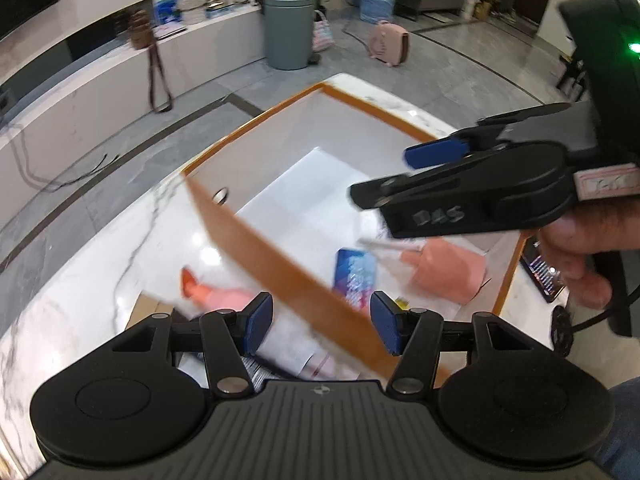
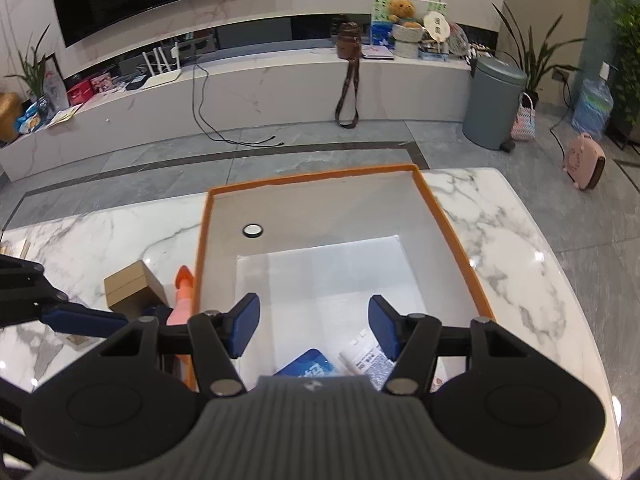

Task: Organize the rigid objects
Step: 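Withdraw both tools from the orange box back over the table, then grasp the picture card with the left tool while the right tool grasps the black spray can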

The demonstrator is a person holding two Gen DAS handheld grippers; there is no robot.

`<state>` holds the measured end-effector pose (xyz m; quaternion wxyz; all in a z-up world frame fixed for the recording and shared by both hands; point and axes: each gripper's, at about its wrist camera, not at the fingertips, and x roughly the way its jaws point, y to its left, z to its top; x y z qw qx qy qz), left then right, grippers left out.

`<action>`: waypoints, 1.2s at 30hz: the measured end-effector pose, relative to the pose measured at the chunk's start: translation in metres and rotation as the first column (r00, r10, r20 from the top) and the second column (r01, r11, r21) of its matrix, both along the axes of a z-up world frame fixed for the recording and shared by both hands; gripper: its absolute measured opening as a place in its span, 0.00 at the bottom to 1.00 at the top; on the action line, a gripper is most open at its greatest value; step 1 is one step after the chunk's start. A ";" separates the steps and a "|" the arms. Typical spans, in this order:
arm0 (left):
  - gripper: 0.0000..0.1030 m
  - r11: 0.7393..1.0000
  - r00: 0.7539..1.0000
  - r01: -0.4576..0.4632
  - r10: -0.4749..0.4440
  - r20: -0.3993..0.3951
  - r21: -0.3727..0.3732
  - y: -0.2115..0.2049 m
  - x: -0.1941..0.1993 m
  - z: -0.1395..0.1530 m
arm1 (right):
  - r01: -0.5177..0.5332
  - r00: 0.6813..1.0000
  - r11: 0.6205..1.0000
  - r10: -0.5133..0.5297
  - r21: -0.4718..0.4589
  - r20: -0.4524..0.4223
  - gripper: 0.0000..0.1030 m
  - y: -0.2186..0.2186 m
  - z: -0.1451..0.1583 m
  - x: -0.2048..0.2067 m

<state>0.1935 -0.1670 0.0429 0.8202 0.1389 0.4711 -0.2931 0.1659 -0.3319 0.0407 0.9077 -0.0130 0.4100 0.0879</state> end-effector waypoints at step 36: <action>0.73 0.972 0.956 -0.213 0.227 0.185 -0.095 0.173 -0.076 -0.044 | -0.270 0.957 0.959 0.277 -0.086 0.084 0.62 0.134 -0.042 -0.080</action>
